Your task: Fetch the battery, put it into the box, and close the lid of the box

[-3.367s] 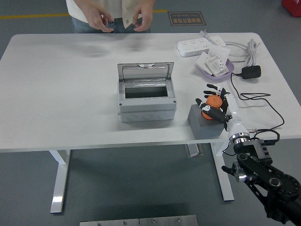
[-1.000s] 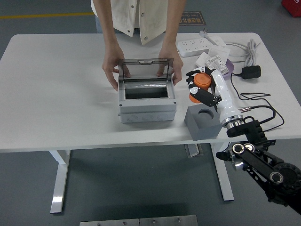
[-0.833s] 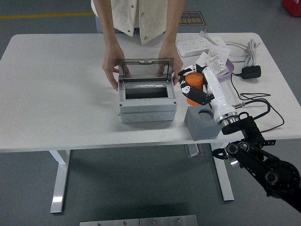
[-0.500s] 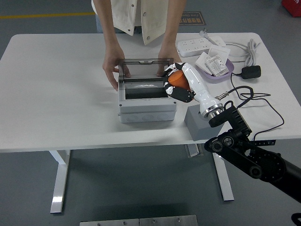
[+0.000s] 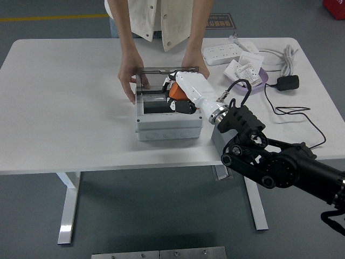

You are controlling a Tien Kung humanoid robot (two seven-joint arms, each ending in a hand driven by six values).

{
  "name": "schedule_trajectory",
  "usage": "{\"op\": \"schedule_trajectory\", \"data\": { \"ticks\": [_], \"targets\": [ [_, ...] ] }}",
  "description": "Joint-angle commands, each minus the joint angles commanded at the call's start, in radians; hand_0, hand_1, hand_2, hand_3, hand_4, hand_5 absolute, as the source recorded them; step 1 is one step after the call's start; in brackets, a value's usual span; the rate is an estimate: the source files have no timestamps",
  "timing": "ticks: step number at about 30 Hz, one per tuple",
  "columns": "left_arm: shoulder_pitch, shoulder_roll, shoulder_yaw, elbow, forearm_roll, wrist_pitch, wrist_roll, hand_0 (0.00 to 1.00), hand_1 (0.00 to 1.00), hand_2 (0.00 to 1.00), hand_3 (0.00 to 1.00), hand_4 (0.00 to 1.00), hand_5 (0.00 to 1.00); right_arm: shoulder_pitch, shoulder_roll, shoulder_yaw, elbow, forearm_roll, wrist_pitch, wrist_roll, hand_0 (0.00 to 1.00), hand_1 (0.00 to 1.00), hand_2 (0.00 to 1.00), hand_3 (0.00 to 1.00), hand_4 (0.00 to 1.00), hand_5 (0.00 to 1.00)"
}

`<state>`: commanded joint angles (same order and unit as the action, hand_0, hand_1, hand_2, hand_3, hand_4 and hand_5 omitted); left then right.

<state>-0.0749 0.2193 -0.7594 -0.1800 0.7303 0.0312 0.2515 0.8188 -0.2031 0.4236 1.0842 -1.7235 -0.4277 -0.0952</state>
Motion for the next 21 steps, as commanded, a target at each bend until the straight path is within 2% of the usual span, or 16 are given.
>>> {"op": "schedule_trajectory", "data": {
  "ticks": [5,11,21],
  "targets": [
    [0.000,0.004,-0.001,0.000,0.003,-0.002,0.004,0.699,0.795,0.747,0.779,0.892,0.401,0.062,0.021,-0.059,-0.069,-0.014,0.012,-0.015,0.053,0.198,0.293,0.229,0.002,0.002],
    [-0.004,0.009,-0.003,0.000,0.010,-0.004,0.008,0.700,0.796,0.749,0.778,0.891,0.401,0.126,0.052,-0.150,-0.129,0.015,-0.002,0.001,0.061,0.198,0.289,0.229,0.002,0.002],
    [-0.014,0.015,0.009,0.000,0.007,-0.006,0.007,0.700,0.797,0.750,0.782,0.891,0.400,0.178,0.097,-0.308,-0.200,0.095,-0.064,0.087,0.073,0.200,0.288,0.229,0.002,0.002]
  ]
}}
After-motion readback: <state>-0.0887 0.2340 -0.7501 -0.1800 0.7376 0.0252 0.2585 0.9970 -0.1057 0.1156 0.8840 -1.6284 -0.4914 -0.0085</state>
